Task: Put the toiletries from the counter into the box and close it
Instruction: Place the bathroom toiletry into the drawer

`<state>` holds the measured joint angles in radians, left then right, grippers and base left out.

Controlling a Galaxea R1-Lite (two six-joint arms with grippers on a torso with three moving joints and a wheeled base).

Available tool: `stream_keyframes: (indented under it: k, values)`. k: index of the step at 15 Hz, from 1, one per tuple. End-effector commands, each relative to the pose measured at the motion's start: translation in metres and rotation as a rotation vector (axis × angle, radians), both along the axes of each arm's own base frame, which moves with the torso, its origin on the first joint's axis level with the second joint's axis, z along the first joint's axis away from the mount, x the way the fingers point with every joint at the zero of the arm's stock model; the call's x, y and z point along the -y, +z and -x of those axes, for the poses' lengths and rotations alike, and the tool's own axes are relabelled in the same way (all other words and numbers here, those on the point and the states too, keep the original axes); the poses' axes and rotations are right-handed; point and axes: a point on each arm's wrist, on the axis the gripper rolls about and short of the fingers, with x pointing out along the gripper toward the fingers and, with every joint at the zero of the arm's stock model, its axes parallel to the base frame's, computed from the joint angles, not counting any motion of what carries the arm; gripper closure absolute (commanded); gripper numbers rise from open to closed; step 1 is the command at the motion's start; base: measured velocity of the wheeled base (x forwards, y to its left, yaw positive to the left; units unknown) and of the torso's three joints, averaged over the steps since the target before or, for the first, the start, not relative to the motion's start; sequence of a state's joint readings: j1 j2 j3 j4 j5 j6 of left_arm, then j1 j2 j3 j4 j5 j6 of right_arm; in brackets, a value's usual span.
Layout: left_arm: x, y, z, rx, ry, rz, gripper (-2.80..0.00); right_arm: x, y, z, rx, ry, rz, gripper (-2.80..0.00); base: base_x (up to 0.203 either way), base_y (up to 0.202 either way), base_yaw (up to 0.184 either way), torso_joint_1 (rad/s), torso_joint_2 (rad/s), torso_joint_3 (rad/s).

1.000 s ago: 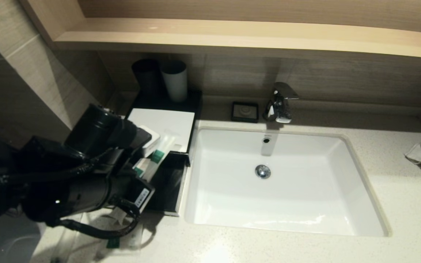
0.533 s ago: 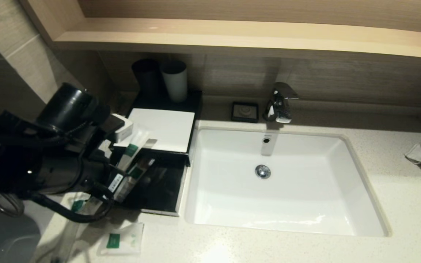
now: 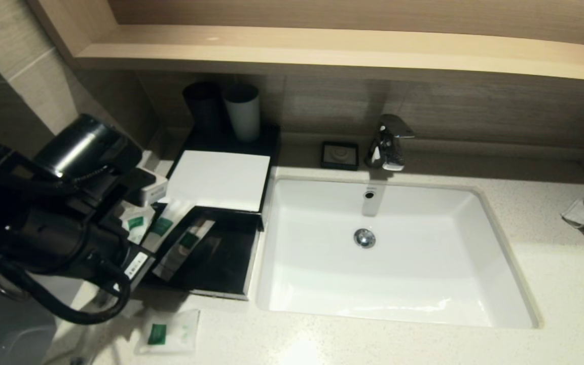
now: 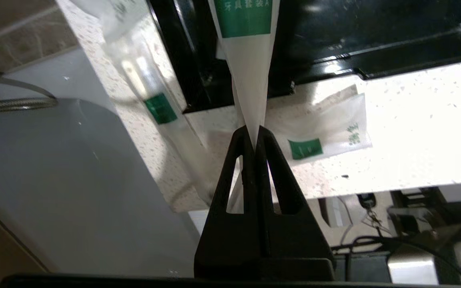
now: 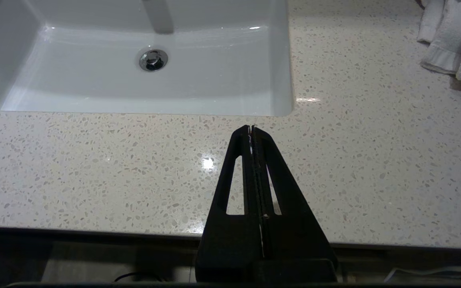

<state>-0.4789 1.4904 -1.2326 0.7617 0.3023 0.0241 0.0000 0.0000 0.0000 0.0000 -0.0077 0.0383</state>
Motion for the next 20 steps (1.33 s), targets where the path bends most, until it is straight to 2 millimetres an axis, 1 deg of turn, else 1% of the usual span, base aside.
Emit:
stream_keyframes:
  k: [1, 4, 9, 12, 17, 20]
  values:
    - [0.002, -0.005, -0.003, -0.042, 0.006, 0.006, 0.00, 0.000, 0.000, 0.000, 0.000, -0.001, 0.000, 0.00, 0.000, 0.000, 0.000, 0.000, 0.00, 0.000]
    - [0.006, -0.013, -0.010, -0.092, 0.050, 0.031, 0.00, 0.000, 0.000, 0.000, 0.000, -0.002, 0.000, 0.00, 0.000, 0.000, 0.000, 0.000, 0.00, 0.000]
    - [0.020, -0.027, -0.037, -0.144, 0.123, 0.053, 0.00, 0.000, 0.000, 0.000, 0.000, 0.000, 0.000, 0.00, 0.000, 0.000, 0.000, 0.000, 0.00, 0.000]
    - [0.026, -0.035, -0.049, -0.162, 0.153, 0.061, 0.00, 0.000, 0.000, 0.000, 0.000, -0.001, 0.000, 0.00, 0.000, 0.000, 0.000, 0.000, 0.00, 0.000]
    - [0.030, -0.038, -0.073, -0.148, 0.192, 0.077, 0.00, 0.000, 0.000, 0.000, 0.000, 0.000, 0.000, 0.00, 0.000, 0.000, 0.000, 0.000, 0.00, 0.000]
    - [0.030, -0.035, -0.083, -0.126, 0.206, 0.089, 0.00, 0.000, 0.000, 0.000, 0.000, 0.000, 0.000, 0.00, 0.000, 0.000, 0.000, 0.000, 0.00, 0.000]
